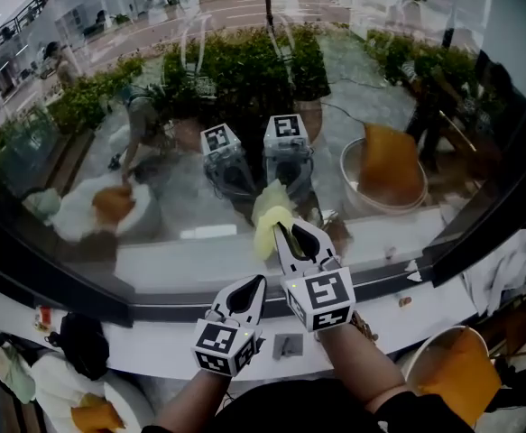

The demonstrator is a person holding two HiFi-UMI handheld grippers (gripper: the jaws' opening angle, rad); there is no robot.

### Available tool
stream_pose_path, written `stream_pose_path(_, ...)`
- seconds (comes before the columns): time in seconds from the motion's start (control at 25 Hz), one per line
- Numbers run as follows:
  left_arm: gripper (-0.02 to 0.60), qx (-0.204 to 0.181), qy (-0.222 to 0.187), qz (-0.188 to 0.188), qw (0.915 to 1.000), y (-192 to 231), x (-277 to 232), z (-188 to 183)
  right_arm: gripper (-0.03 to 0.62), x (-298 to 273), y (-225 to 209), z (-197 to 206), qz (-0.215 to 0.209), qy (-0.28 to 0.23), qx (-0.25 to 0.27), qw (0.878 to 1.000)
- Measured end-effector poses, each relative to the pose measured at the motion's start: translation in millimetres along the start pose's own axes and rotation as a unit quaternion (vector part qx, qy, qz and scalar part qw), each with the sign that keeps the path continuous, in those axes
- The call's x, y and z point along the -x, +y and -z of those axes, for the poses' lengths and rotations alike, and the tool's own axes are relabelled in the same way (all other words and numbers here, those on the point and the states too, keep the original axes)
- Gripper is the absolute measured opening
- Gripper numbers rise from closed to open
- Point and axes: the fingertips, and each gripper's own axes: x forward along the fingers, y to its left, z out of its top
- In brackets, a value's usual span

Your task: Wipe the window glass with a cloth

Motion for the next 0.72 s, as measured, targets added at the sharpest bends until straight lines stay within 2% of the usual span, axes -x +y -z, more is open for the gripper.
stream_pose_path(0.72, 0.008, -0.007, 0.011, 0.018, 0.9998, -114, -91, -12, 0.052, 74, -147, 6, 0.013, 0.010, 0.011, 1.000)
